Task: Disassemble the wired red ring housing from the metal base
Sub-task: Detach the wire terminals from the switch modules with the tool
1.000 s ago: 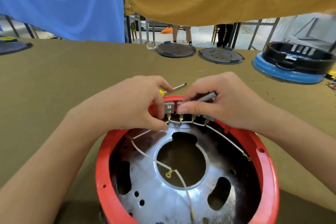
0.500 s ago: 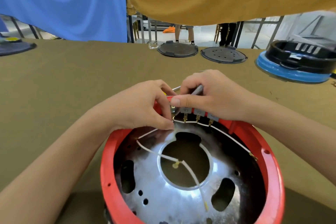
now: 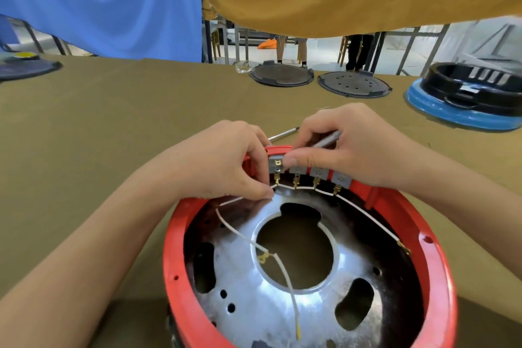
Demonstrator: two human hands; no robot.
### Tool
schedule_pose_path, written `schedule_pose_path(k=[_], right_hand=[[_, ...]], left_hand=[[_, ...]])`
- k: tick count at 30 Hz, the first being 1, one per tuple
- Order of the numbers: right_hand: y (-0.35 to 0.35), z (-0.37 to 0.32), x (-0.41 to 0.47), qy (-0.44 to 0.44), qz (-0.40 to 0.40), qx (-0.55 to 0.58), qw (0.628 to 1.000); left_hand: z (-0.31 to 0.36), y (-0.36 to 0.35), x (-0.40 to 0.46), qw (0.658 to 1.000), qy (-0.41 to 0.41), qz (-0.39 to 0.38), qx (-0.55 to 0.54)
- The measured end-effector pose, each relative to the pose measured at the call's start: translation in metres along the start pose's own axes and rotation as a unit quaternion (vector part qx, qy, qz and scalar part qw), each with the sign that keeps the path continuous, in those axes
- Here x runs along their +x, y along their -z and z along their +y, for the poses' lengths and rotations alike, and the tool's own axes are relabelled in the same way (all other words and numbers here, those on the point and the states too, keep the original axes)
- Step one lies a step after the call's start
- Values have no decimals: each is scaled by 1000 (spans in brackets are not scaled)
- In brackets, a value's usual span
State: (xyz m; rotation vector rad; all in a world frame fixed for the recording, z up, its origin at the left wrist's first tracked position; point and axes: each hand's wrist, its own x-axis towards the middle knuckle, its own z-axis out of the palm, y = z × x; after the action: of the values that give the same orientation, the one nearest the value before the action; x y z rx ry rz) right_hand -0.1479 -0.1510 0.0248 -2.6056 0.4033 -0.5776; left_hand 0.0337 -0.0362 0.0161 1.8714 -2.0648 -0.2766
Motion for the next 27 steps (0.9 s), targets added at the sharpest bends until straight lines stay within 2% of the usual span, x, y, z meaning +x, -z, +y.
schedule_pose_path(k=[9, 16, 18, 23, 27], right_hand=[[8, 8, 12, 12, -34, 6, 999], [13, 7, 26, -12, -70, 43, 997], [11, 8, 25, -31, -59, 64, 996], [-7, 4, 15, -37, 25, 129, 991], [-9, 2, 14, -48, 13, 125, 991]], left_hand=[[1, -1, 3, 999, -29, 4, -32], [0, -1, 4, 998, -41, -1, -49], [-1, -2, 5, 998, -42, -2, -48], [1, -2, 4, 998, -42, 0, -49], [3, -2, 5, 998, -52, 13, -38]])
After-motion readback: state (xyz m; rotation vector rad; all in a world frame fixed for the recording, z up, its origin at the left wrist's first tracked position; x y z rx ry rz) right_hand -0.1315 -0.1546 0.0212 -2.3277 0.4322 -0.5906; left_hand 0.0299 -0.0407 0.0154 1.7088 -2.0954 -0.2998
